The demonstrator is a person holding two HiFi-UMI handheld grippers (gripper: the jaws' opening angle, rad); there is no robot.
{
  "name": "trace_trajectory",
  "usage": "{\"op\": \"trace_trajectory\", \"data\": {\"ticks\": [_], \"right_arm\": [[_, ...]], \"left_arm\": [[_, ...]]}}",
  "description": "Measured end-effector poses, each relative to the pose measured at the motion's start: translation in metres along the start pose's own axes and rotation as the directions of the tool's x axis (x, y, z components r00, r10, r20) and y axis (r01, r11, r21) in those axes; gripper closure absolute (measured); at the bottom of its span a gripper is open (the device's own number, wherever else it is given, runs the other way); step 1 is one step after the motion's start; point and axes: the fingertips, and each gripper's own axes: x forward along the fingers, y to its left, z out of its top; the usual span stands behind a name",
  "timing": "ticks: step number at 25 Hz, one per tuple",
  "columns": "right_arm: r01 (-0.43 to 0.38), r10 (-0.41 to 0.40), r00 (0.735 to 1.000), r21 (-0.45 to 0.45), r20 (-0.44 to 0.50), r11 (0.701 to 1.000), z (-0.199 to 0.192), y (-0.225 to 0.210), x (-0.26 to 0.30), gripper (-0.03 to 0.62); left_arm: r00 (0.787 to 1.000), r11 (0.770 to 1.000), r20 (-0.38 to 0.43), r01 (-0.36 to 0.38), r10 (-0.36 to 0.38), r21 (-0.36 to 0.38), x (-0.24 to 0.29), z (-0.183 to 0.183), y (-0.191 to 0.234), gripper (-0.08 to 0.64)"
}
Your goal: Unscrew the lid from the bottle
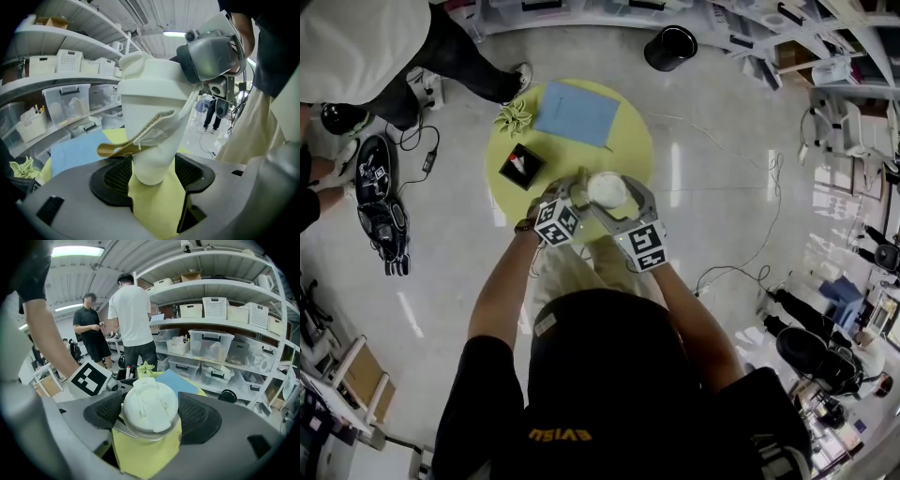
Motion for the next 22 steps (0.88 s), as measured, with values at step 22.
{"op": "trace_trajectory", "data": {"ticks": [22], "right_arm": [[-0.303, 0.281, 0.952, -0.236, -0.126, 0.923, -0.0041, 0.0086, -0.0009, 0.219]], "left_arm": [[1.000, 1.000, -0.018, 0.015, -0.015, 0.025, -0.0004, -0.0015, -0.0005, 0.265]]}}
